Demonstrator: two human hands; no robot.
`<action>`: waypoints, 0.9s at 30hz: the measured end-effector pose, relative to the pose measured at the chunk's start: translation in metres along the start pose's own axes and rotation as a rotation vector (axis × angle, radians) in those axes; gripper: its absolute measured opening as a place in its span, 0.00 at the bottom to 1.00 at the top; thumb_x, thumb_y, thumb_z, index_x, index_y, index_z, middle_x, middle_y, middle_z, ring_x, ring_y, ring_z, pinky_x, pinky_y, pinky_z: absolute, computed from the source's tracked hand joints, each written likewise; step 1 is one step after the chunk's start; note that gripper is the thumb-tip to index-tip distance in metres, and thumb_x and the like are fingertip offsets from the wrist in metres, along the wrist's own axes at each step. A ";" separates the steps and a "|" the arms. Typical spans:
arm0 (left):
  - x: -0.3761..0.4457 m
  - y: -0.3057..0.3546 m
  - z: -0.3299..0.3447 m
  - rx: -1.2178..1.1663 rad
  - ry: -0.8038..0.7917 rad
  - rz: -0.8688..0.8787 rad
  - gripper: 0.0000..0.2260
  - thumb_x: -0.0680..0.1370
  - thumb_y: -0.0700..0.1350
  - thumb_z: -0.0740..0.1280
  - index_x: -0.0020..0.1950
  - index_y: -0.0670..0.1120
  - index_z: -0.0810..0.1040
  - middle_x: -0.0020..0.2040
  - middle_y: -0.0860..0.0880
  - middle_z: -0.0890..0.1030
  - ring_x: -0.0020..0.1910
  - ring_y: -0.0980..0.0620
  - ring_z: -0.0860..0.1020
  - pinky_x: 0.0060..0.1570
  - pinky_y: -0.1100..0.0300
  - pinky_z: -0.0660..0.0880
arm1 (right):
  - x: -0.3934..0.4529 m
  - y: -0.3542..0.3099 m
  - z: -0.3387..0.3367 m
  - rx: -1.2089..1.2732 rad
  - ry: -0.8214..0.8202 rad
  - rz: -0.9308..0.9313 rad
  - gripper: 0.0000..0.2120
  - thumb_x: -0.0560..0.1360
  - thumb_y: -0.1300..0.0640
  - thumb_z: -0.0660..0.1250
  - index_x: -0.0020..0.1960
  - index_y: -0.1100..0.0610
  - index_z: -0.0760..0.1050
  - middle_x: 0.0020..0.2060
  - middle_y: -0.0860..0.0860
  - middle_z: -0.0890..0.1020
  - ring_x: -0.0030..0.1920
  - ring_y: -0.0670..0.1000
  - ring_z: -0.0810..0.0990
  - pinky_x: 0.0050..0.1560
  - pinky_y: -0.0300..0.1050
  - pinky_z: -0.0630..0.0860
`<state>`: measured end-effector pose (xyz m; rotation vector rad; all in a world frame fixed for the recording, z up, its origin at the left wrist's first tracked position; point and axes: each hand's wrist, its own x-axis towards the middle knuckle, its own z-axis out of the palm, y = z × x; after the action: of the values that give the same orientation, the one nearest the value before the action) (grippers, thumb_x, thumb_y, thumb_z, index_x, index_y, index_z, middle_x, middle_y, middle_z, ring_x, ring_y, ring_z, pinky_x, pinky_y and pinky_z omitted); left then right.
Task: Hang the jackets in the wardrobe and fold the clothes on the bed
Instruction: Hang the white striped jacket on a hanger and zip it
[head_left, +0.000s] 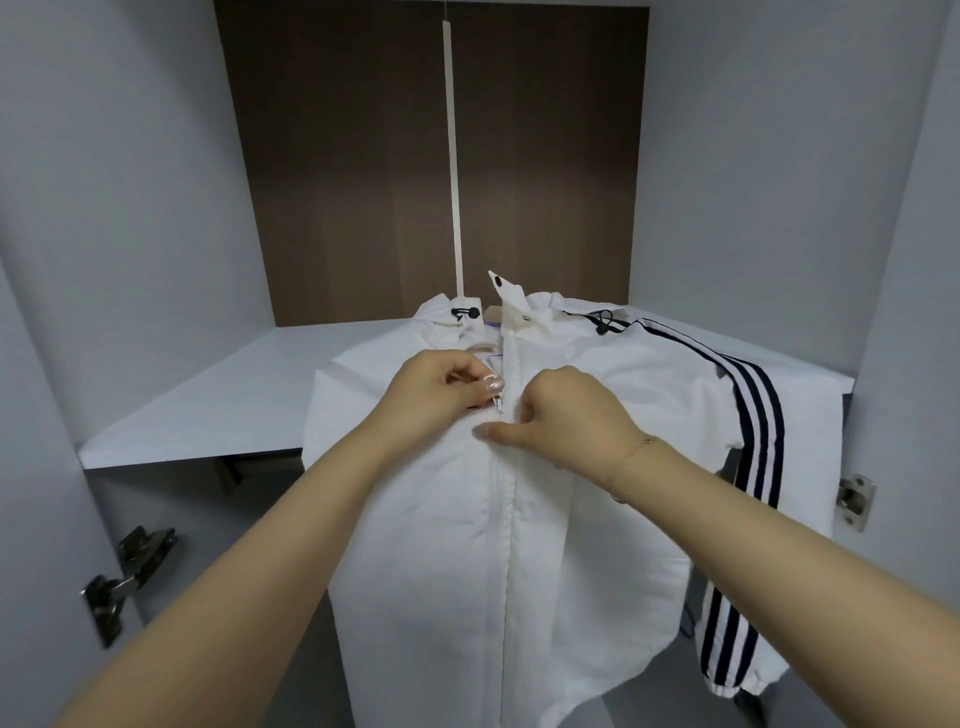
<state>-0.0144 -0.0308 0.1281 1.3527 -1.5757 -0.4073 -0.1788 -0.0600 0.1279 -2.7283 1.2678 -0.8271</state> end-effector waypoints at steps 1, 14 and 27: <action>0.000 0.001 0.000 0.021 0.015 0.020 0.04 0.76 0.43 0.72 0.41 0.45 0.82 0.37 0.50 0.84 0.37 0.56 0.80 0.46 0.62 0.75 | 0.002 -0.003 0.001 0.046 -0.026 -0.016 0.25 0.74 0.43 0.68 0.27 0.57 0.68 0.23 0.51 0.76 0.27 0.51 0.75 0.36 0.45 0.76; 0.005 0.017 -0.004 -0.128 -0.033 -0.125 0.07 0.78 0.39 0.69 0.50 0.35 0.79 0.40 0.43 0.82 0.35 0.56 0.82 0.38 0.67 0.79 | -0.002 0.005 0.020 0.048 0.036 -0.038 0.26 0.77 0.42 0.62 0.28 0.56 0.63 0.28 0.53 0.76 0.32 0.53 0.77 0.34 0.47 0.73; 0.038 0.017 -0.004 0.186 0.218 0.105 0.05 0.77 0.41 0.71 0.41 0.43 0.80 0.32 0.56 0.77 0.28 0.64 0.70 0.34 0.72 0.66 | -0.033 0.007 0.010 -0.053 -0.118 -0.135 0.25 0.76 0.41 0.63 0.27 0.54 0.63 0.28 0.49 0.74 0.36 0.55 0.77 0.34 0.44 0.70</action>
<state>-0.0171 -0.0581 0.1604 1.3954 -1.5226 -0.0469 -0.1965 -0.0434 0.1028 -2.8824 1.1097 -0.6391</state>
